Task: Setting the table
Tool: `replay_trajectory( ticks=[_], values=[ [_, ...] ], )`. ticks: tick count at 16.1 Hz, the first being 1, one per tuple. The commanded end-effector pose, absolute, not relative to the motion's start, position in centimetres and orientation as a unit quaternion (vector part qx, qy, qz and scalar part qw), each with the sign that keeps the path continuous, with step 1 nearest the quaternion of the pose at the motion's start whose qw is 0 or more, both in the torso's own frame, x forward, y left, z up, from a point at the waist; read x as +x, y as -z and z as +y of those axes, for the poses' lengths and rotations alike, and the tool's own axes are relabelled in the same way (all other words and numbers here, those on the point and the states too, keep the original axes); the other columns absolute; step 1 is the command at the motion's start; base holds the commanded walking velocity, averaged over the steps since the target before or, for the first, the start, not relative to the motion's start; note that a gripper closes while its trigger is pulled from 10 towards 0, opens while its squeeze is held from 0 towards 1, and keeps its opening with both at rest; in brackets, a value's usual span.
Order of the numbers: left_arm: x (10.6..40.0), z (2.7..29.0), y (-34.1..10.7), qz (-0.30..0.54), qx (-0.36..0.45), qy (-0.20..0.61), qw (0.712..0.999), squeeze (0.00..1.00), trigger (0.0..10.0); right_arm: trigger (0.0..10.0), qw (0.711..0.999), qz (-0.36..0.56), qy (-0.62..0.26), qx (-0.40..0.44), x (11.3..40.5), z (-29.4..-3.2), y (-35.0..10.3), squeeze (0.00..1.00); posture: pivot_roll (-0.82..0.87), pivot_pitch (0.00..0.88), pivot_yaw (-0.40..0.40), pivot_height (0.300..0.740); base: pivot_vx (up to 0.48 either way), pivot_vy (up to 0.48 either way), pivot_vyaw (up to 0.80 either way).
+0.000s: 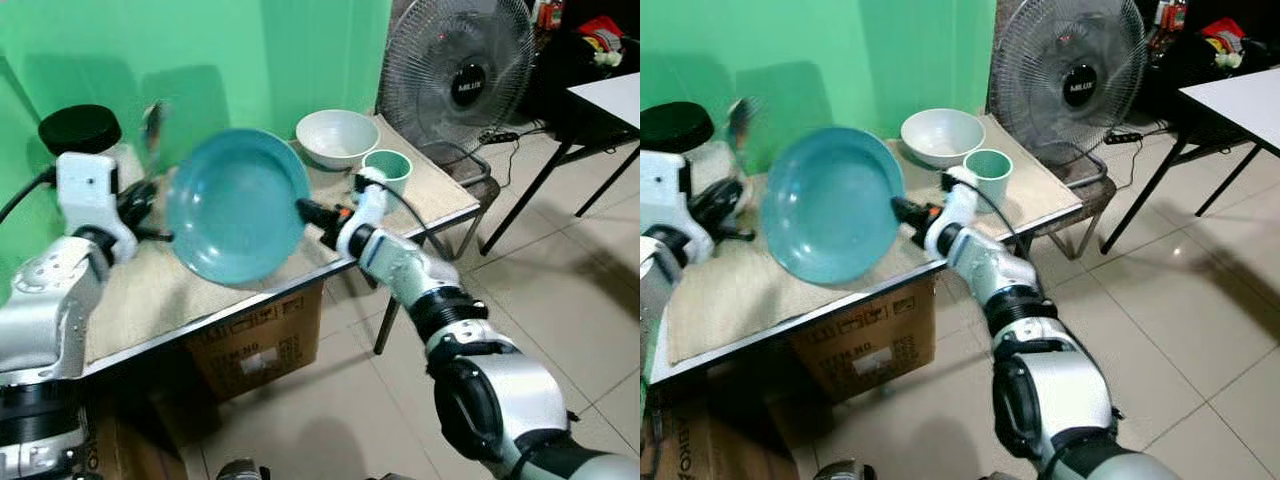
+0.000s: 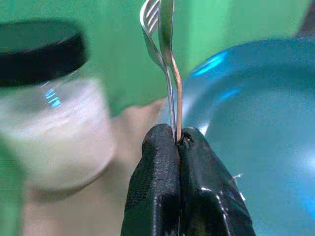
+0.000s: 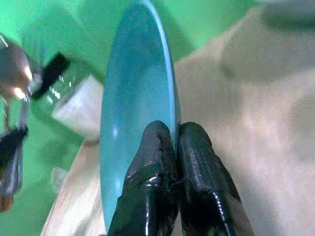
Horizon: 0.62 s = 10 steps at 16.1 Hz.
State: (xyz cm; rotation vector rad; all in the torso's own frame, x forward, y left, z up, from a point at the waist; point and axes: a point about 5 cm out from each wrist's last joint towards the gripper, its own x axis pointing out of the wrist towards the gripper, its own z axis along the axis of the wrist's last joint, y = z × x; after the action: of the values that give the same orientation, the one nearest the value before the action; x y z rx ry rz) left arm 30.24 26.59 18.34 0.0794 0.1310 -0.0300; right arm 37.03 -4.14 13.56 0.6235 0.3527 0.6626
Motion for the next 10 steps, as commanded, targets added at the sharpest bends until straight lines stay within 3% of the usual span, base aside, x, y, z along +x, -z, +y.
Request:
replay_trajectory(
  ticks=[1,3,10],
  values=[
    [30.3,26.9,-18.8,0.058,0.049,0.005,0.997,0.00,0.0,0.0,0.892,0.136,-0.320,0.290,37.5,-4.6,-14.7,0.00,0.07,0.000,-0.013,0.740,0.000,0.000,0.00],
    [30.3,26.9,-18.5,0.064,0.053,-0.002,0.997,0.00,0.0,0.0,0.908,0.095,-0.300,0.276,37.9,-6.8,-16.1,0.00,0.06,0.000,-0.012,0.740,0.000,0.000,0.00],
    [31.8,27.3,-15.3,0.108,0.026,-0.012,0.994,0.00,0.0,0.0,0.920,-0.007,-0.265,0.287,36.9,-12.0,-21.4,0.00,0.03,0.000,-0.016,0.740,0.000,0.000,0.00]
  ],
)
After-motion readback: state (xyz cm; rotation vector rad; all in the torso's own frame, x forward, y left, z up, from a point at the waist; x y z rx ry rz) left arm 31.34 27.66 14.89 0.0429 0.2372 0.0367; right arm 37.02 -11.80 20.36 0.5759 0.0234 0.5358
